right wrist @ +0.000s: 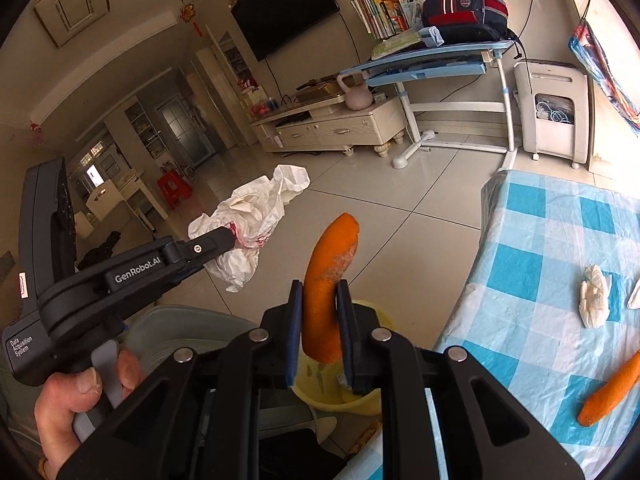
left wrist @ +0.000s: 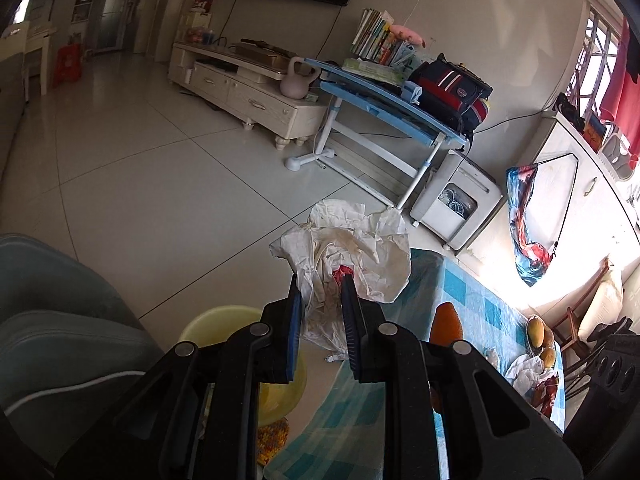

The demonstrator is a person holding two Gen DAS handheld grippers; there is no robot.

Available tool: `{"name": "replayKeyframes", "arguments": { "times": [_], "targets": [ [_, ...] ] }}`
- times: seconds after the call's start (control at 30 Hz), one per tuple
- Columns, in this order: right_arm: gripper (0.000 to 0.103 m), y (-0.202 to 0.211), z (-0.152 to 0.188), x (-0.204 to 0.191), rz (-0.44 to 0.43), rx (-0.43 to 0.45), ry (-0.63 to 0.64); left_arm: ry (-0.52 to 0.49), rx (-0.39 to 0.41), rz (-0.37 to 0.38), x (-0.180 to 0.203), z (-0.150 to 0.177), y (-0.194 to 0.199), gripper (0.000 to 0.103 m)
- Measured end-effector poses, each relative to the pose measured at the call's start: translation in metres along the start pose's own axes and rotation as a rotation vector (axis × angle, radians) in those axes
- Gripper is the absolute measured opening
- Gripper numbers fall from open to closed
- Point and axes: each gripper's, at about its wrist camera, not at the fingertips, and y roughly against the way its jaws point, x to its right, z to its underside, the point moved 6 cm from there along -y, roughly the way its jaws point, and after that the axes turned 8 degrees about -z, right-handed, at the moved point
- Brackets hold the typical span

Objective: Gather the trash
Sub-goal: 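Carry the tissue and carrot in both tools over the yellow bin, then open both tools over the yellow bin to drop tissue and carrot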

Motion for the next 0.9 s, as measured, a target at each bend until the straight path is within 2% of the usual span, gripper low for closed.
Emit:
{"name": "replayKeyframes", "arguments": {
  "times": [0.13,0.37,0.57,0.7,0.77,0.83,0.9],
  "targets": [
    [0.018,-0.033,-0.002,-0.005,0.011,-0.064,0.019,0.034,-0.027,-0.026,-0.018,-0.012,-0.018,0.019],
    [0.018,-0.07,0.005,-0.009,0.036,-0.159,0.037,0.069,-0.089,-0.07,-0.039,-0.012,-0.044,0.019],
    [0.018,-0.093,0.007,-0.014,0.063,-0.206,0.055,0.074,-0.162,-0.118,-0.054,-0.008,-0.071,0.02],
    [0.018,-0.109,0.013,-0.013,0.083,-0.233,0.052,0.11,-0.171,-0.145,-0.066,-0.007,-0.075,0.023],
    [0.02,-0.117,0.017,-0.009,0.094,-0.254,0.045,0.12,-0.173,-0.153,-0.07,-0.006,-0.076,0.024],
    [0.031,-0.125,0.019,-0.003,0.114,-0.271,0.035,0.119,-0.165,-0.16,-0.07,-0.006,-0.075,0.026],
    [0.034,-0.127,0.019,-0.001,0.13,-0.275,0.031,0.115,-0.156,-0.168,-0.07,-0.007,-0.074,0.029]
  ]
}}
